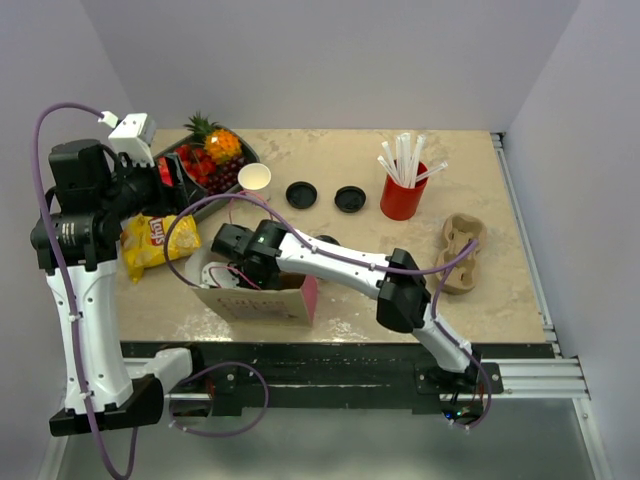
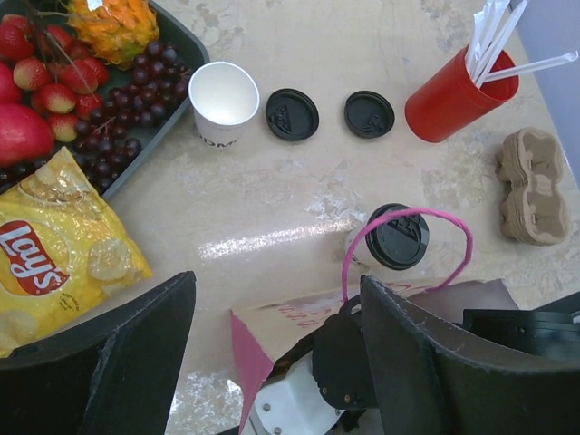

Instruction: Pack the takeout coffee

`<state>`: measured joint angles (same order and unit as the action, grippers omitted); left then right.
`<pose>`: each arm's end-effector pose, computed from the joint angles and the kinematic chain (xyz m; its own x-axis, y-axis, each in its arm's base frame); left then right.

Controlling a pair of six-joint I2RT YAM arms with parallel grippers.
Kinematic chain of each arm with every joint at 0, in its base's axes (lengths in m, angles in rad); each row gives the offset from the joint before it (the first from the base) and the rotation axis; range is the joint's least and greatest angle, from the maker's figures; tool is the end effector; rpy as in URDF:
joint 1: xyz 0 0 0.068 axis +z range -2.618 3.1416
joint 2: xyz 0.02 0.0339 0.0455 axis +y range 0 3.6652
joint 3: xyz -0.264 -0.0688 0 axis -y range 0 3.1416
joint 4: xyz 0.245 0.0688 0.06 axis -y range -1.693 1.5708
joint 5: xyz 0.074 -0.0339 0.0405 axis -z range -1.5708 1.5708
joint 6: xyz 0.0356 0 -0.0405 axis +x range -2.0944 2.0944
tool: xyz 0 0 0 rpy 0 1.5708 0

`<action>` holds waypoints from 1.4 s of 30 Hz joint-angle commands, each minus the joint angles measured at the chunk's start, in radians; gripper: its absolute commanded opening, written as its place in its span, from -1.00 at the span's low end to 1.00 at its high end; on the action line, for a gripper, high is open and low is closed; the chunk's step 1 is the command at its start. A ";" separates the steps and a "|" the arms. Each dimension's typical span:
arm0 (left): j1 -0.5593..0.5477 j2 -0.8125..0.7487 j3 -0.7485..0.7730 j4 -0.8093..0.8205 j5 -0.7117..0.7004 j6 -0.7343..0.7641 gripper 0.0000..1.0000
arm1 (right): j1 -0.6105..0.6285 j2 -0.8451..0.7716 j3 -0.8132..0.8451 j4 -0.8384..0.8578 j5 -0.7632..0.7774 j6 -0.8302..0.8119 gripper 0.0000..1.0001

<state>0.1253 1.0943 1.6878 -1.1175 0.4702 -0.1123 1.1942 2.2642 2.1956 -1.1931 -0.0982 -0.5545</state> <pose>0.1608 0.0040 0.4819 -0.5244 -0.1667 -0.8350 0.2204 0.9206 -0.3223 0.1698 0.4389 0.2554 0.1952 -0.9312 -0.3078 -0.9806 -0.1788 -0.0808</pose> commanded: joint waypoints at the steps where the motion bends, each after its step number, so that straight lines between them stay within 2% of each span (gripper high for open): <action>1: 0.016 -0.010 -0.002 0.027 0.077 -0.020 0.56 | -0.001 0.031 0.019 -0.086 -0.008 0.033 -0.28; 9: 0.039 -0.024 -0.037 0.021 0.099 -0.018 0.57 | -0.001 0.034 0.009 -0.080 -0.020 0.050 0.07; 22: 0.039 -0.028 -0.023 0.047 0.070 0.098 0.58 | 0.008 -0.071 0.013 -0.031 0.028 0.059 0.39; 27: 0.037 -0.051 -0.074 0.071 0.067 0.135 0.59 | 0.008 -0.143 0.010 0.010 0.035 0.068 0.55; 29: 0.039 -0.056 -0.100 0.079 0.088 0.152 0.59 | 0.008 -0.155 0.013 0.024 0.035 0.070 0.79; 30: 0.039 -0.057 -0.106 0.079 0.094 0.158 0.59 | 0.008 -0.169 0.012 0.029 0.035 0.070 0.98; 40: 0.039 -0.106 -0.204 0.159 0.113 0.220 0.60 | 0.010 -0.262 0.015 0.058 0.035 0.045 0.98; 42: 0.039 -0.102 -0.197 0.145 0.172 0.244 0.60 | 0.007 -0.287 0.013 0.069 0.040 0.039 0.98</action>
<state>0.1616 1.0031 1.4837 -1.0286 0.5583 0.0769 1.2049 2.0598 2.1948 -1.1637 -0.0689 -0.5053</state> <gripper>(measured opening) 0.798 0.986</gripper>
